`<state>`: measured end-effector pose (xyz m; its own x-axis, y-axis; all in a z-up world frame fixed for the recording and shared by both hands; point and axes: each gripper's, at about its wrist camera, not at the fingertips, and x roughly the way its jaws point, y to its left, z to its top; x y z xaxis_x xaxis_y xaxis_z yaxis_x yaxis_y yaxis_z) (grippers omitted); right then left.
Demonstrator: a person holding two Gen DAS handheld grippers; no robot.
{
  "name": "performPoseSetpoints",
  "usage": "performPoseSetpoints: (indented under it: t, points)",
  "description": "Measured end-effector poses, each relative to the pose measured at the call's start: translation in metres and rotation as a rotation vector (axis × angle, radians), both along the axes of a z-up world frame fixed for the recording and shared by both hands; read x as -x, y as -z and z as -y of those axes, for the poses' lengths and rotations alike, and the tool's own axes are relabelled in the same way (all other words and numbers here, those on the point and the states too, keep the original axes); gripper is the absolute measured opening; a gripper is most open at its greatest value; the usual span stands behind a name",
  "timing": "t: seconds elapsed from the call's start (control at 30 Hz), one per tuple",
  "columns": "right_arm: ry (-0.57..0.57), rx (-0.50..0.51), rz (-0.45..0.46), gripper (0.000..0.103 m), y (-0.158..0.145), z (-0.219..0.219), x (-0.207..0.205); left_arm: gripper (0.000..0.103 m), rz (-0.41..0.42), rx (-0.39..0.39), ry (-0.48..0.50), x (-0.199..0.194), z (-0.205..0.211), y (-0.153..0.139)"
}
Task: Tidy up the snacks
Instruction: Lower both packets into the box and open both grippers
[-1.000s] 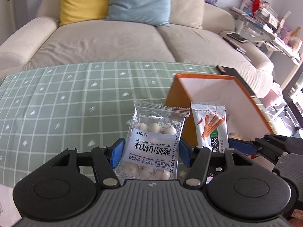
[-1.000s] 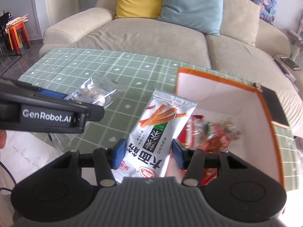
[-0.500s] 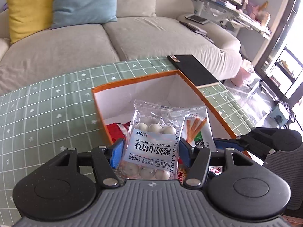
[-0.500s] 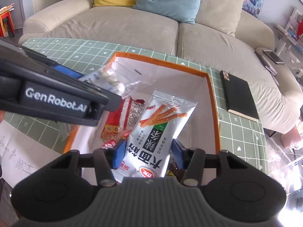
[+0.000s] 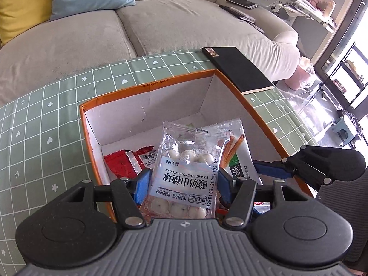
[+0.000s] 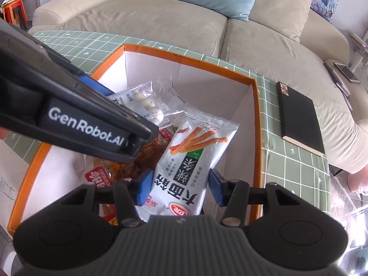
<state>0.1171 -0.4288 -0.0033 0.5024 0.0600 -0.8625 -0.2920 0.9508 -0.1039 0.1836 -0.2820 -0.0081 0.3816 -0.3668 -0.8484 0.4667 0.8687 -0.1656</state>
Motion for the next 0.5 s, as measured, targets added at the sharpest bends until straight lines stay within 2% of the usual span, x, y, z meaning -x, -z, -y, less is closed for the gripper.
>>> performPoseSetpoints:
  t: [0.33,0.5]
  points:
    - [-0.014,-0.010,-0.033,0.051,0.020,0.004,-0.019,0.068,-0.044,-0.040,-0.001,-0.014,0.004,0.023]
    - [-0.006,-0.025,-0.039,0.052,0.021,0.003,-0.022,0.071,-0.037,-0.053,0.005,-0.015,0.007,0.024]
